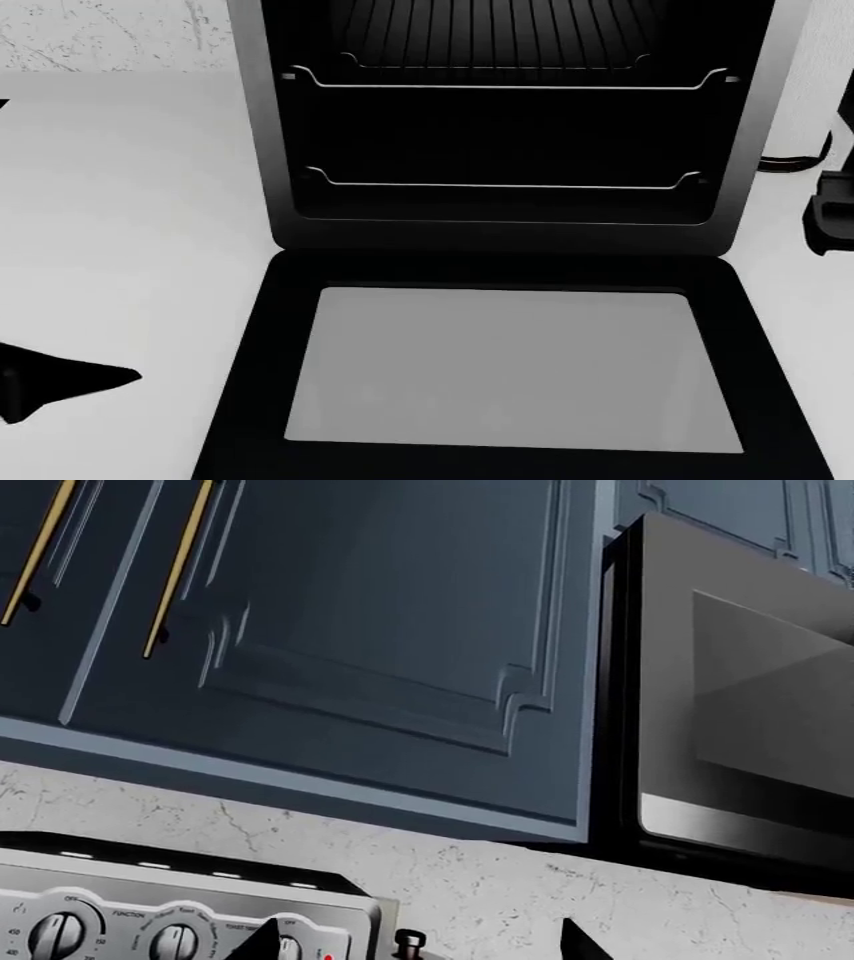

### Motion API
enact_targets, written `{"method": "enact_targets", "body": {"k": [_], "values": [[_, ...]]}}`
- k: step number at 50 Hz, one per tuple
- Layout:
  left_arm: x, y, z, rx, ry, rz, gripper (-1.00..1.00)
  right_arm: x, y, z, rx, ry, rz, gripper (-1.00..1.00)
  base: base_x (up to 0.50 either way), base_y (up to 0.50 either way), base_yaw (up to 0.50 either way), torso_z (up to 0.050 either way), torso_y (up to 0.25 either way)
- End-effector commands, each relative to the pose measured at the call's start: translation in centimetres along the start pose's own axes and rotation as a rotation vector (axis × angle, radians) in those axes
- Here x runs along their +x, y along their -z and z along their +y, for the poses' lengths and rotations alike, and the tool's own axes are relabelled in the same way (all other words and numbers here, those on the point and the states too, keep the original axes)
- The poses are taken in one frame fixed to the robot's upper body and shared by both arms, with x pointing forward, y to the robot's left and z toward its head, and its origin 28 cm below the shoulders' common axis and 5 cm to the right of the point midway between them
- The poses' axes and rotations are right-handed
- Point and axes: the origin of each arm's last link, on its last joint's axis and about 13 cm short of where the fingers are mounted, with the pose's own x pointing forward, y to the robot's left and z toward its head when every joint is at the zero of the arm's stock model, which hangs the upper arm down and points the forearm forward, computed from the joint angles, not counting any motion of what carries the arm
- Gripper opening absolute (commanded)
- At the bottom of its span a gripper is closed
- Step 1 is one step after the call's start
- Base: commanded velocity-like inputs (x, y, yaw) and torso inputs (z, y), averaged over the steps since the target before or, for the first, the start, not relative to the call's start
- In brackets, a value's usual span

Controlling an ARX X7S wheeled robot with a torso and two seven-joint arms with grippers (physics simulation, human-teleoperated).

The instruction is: Close the toaster oven door.

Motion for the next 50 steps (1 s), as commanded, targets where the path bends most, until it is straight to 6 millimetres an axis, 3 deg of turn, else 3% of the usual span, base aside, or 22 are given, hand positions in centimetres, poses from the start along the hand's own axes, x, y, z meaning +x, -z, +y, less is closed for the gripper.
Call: {"method": "enact_targets", "body": {"k": [1, 18, 50], "values": [[1.0, 0.4, -0.4, 0.001, 0.013, -0.014, 1.00, -0.1, -0.1, -0.1, -0.002, 0.003, -0.001, 1.00, 0.00, 0.00, 0.00, 0.000, 0.000], [2.8, 1.8, -0.5, 0.008, 0.023, -0.021, 1.00, -0.1, 0.1, -0.2, 0.003, 0.008, 0.001, 1.00, 0.00, 0.00, 0.00, 0.000, 0.000], [6.2, 2.6, -0.6, 0.019, 0.058, -0.062, 1.00, -0.4, -0.1, -0.4, -0.005, 0.020, 0.004, 1.00, 0.00, 0.00, 0.00, 0.000, 0.000]]}}
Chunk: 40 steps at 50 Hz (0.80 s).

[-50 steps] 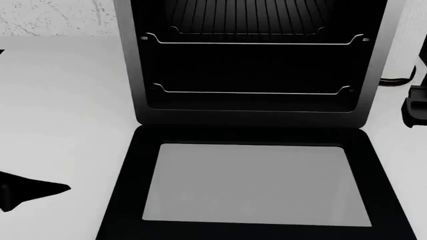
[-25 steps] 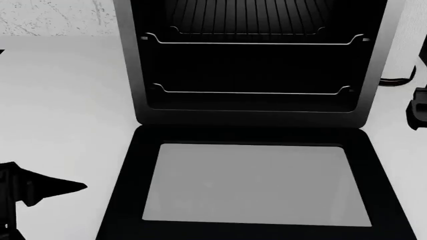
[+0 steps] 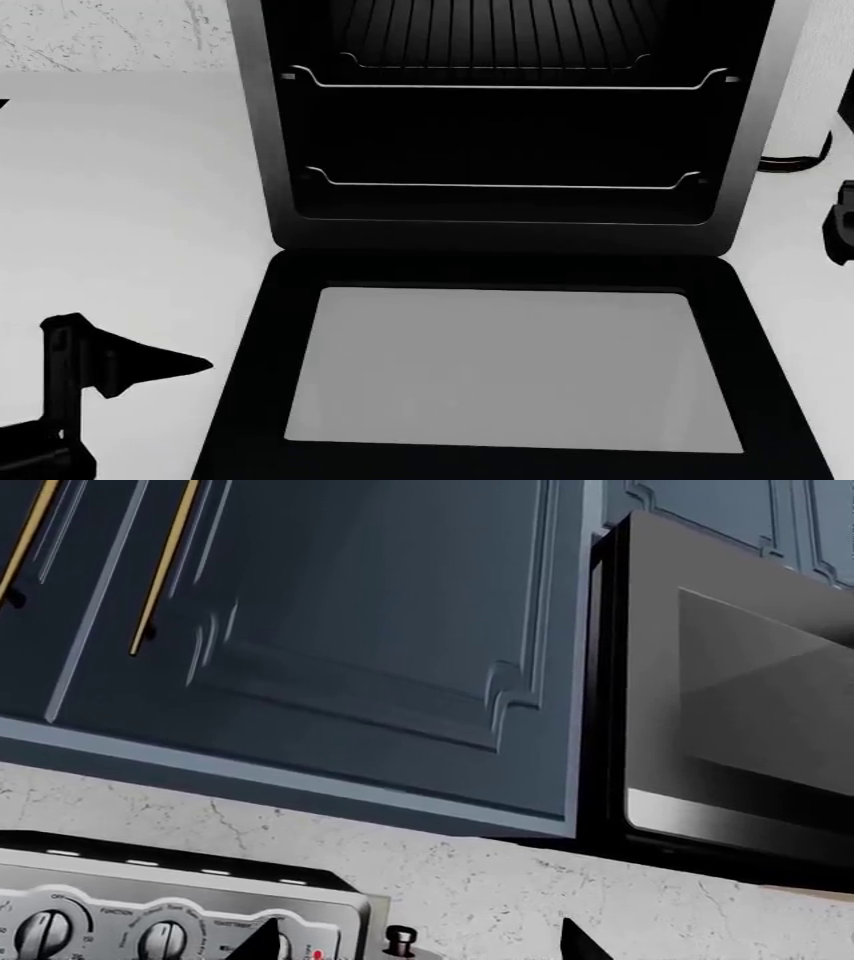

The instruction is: Close the toaster oven door.

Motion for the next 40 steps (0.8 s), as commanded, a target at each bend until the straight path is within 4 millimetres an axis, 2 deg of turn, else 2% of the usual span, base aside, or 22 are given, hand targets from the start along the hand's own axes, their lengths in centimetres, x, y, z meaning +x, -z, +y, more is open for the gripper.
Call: {"method": "enact_targets", "body": {"k": [1, 25, 40], "values": [[1.1, 0.3, -0.2, 0.001, 0.015, -0.018, 1.00, -0.1, 0.0, -0.1, -0.003, 0.005, 0.001, 1.00, 0.00, 0.00, 0.00, 0.000, 0.000], [2.3, 0.7, 0.1, 0.027, 0.022, -0.018, 1.00, -0.2, 0.1, -0.2, 0.000, 0.010, 0.003, 1.00, 0.00, 0.00, 0.00, 0.000, 0.000], [3.9, 1.8, 1.0, 0.149, -0.100, -0.003, 1.00, -0.4, 0.3, -0.3, 0.000, 0.016, 0.008, 1.00, 0.01, 0.00, -0.01, 0.000, 0.000]]}}
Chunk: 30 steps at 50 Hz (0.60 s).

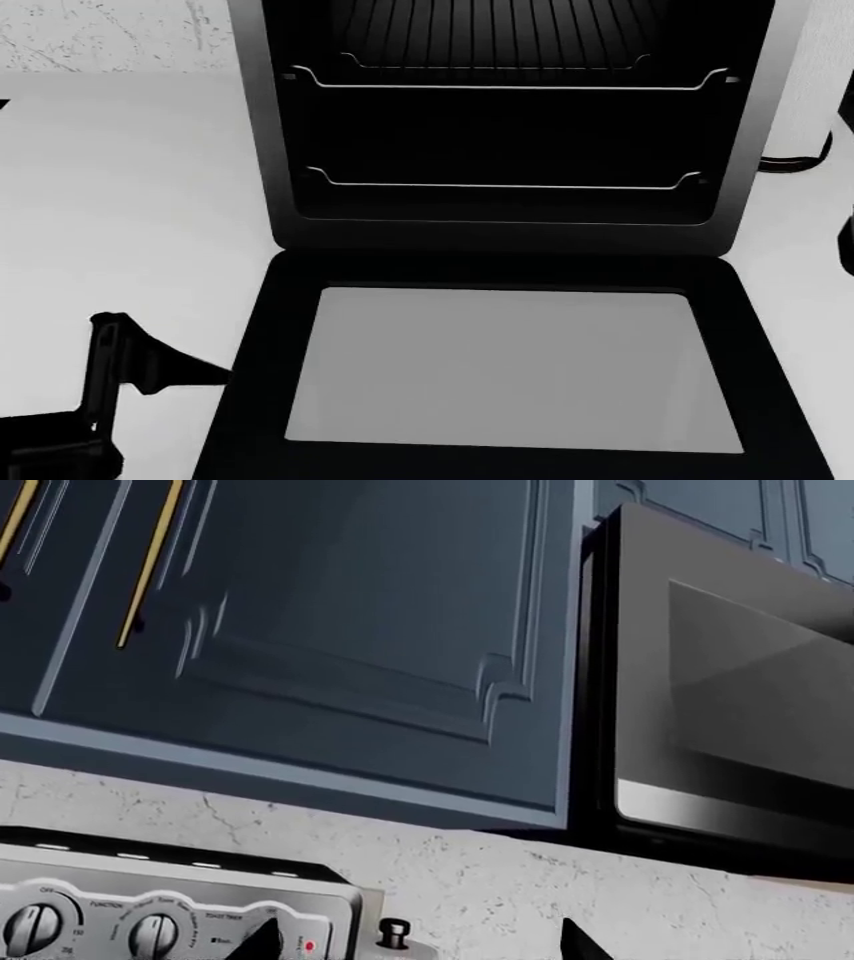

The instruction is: Close the toaster oven door.

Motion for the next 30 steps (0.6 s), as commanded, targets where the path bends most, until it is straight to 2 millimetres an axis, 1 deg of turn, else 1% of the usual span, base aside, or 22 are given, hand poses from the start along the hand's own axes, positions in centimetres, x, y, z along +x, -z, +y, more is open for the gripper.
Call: {"method": "enact_targets", "body": {"k": [1, 7, 10, 15, 21, 24, 30], "values": [[2.0, 1.0, 0.2, 0.177, -0.230, 0.067, 1.00, -0.2, 0.1, 0.0, 0.000, 0.004, -0.001, 1.00, 0.01, 0.00, -0.01, 0.000, 0.000], [1.9, 1.0, 0.8, 0.211, -0.291, 0.062, 1.00, -0.2, 0.1, -0.1, 0.000, 0.006, -0.001, 1.00, 0.00, 0.00, -0.01, 0.000, 0.000], [1.6, 0.6, 1.1, 0.216, -0.318, 0.056, 1.00, -0.2, 0.1, -0.1, 0.001, 0.006, -0.001, 1.00, 0.00, 0.00, 0.00, 0.000, 0.000], [1.5, 0.3, 1.0, 0.218, -0.320, 0.057, 1.00, -0.2, 0.1, -0.1, 0.001, 0.006, 0.000, 1.00, 0.00, 0.00, 0.00, 0.000, 0.000], [1.8, 0.3, 1.1, 0.225, -0.331, 0.042, 1.00, -0.3, 0.1, -0.2, 0.002, 0.007, -0.001, 1.00, 0.00, 0.00, 0.00, 0.000, 0.000], [2.3, 0.6, 0.9, 0.232, -0.326, 0.029, 1.00, -0.4, 0.1, -0.2, 0.002, 0.010, 0.000, 1.00, 0.00, 0.00, 0.00, 0.000, 0.000], [1.9, 0.3, 1.8, 0.258, -0.385, 0.017, 1.00, -0.4, 0.2, -0.3, 0.004, 0.012, 0.001, 1.00, 0.00, 0.00, 0.00, 0.000, 0.000]]}}
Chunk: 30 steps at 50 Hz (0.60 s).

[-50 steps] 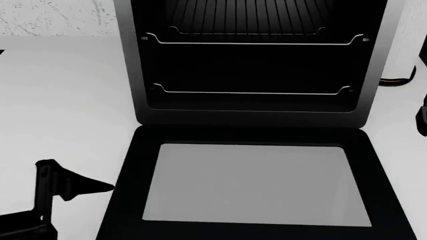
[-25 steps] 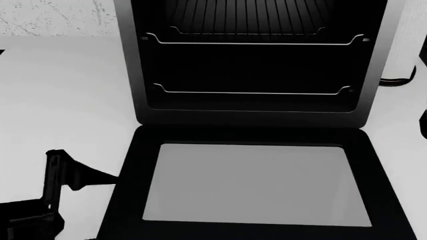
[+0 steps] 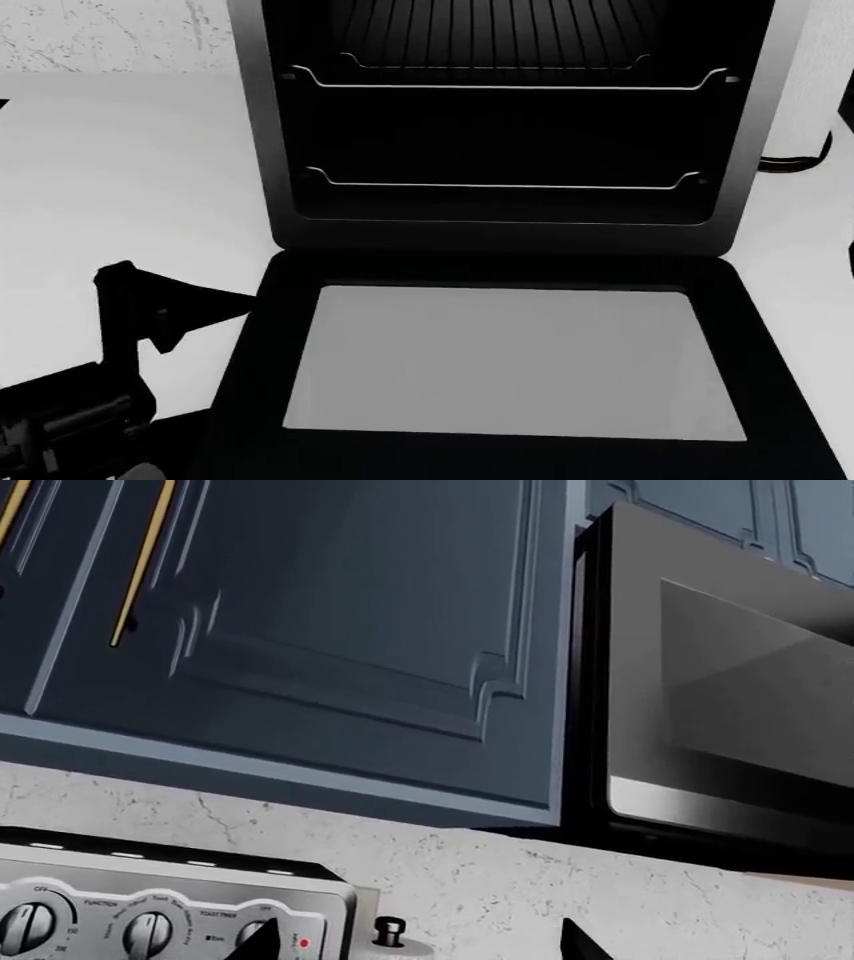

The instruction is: Close the toaster oven door.

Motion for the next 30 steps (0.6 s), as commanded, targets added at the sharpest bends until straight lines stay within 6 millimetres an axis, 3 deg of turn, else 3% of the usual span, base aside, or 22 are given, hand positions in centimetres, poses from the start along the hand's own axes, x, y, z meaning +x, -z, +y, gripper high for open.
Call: {"method": "enact_targets", "body": {"k": [1, 10, 17, 30], "values": [[0.1, 0.0, 1.5, 0.039, -0.130, -0.017, 1.00, -0.1, 0.1, -0.1, 0.003, 0.002, 0.001, 1.00, 0.00, 0.00, 0.00, 0.000, 0.000], [-0.3, -0.2, 2.4, 0.042, -0.205, -0.016, 1.00, 0.0, 0.0, -0.1, 0.004, 0.002, -0.002, 1.00, 0.00, 0.00, 0.00, 0.000, 0.000], [-0.5, -0.3, 2.0, 0.028, -0.218, -0.013, 1.00, 0.0, 0.1, 0.0, 0.007, 0.000, -0.003, 1.00, 0.00, 0.00, 0.00, 0.000, 0.000], [0.1, -0.5, 0.3, -0.195, -0.354, 0.040, 1.00, -0.1, 0.1, 0.0, 0.006, 0.004, -0.002, 1.00, 0.00, 0.00, 0.00, 0.000, 0.000]]}}
